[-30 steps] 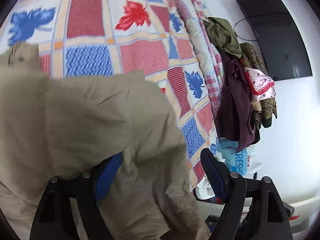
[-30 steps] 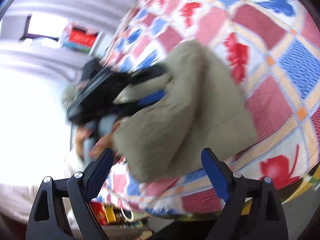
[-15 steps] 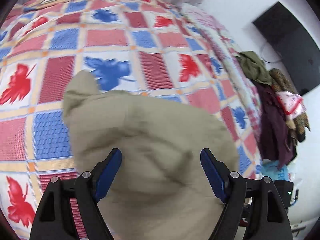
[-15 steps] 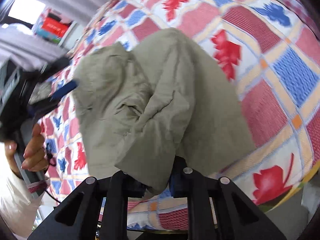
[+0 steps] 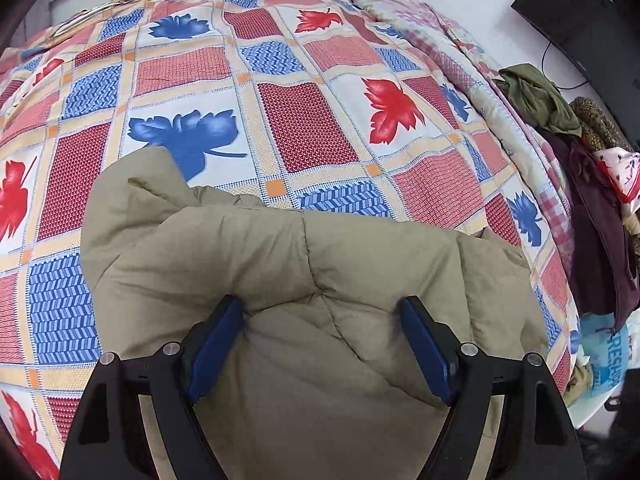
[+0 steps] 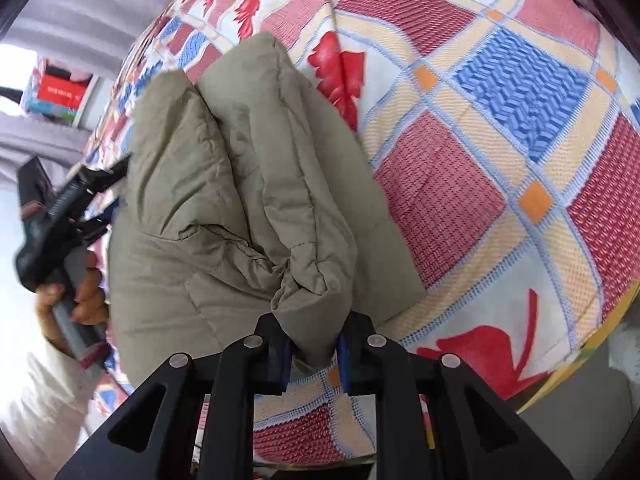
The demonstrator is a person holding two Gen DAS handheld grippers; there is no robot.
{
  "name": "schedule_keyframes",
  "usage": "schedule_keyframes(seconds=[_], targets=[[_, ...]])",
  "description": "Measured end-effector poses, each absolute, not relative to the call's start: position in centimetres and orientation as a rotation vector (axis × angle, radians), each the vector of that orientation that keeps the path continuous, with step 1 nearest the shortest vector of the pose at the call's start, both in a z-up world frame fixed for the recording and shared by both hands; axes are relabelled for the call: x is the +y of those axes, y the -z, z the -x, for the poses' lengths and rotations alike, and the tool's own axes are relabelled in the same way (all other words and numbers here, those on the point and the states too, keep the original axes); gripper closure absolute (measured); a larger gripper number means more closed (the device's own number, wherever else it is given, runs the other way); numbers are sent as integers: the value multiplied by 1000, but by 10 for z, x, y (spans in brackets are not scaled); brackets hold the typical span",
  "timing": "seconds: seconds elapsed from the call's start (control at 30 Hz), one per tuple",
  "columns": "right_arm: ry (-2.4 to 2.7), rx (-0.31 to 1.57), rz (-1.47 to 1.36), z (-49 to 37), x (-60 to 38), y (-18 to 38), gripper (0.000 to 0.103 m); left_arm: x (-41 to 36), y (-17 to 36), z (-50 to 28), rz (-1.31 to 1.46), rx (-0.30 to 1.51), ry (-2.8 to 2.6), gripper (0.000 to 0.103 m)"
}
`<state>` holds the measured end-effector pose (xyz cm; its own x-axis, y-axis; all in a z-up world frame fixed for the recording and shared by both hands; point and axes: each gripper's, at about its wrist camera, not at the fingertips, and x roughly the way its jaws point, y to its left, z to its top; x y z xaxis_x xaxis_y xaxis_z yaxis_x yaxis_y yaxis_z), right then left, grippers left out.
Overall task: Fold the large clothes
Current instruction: 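Fold the lifted bundle over onto itself with both tools, then grasp the folded jacket bundle edge with both tools and lift it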
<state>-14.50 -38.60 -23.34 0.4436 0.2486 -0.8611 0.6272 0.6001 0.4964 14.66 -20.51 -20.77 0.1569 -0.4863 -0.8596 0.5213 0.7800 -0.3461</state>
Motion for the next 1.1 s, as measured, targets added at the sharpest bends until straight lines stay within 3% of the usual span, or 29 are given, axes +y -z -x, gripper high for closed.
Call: schedule_keyframes(seconds=[0.13, 0.2, 0.23, 0.3, 0.4, 0.47, 0.5, 0.73, 1.1], targets=[[276, 1012, -852, 154, -396, 187, 74, -202, 208, -147, -31, 1218, 719, 22], [233, 978, -821, 148, -398, 171, 56, -204, 207, -146, -42, 1217, 710, 22], [199, 968, -815, 139, -399, 167, 42, -204, 207, -145, -46, 1217, 706, 22], [142, 969, -780, 114, -397, 163, 40, -205, 206, -145, -48, 1219, 696, 22], [87, 1010, -712, 81, -387, 174, 44, -207, 206, -143, -56, 1219, 674, 22], [83, 1079, -654, 63, -376, 191, 77, -210, 206, -139, -73, 1211, 658, 22], [91, 1115, -626, 55, -372, 199, 79, -212, 207, -135, -89, 1205, 652, 22], [146, 1183, -717, 64, -378, 248, 84, -223, 204, -122, -160, 1182, 645, 22], [162, 1192, -730, 58, -375, 256, 84, -180, 172, -112, -196, 1253, 578, 22]])
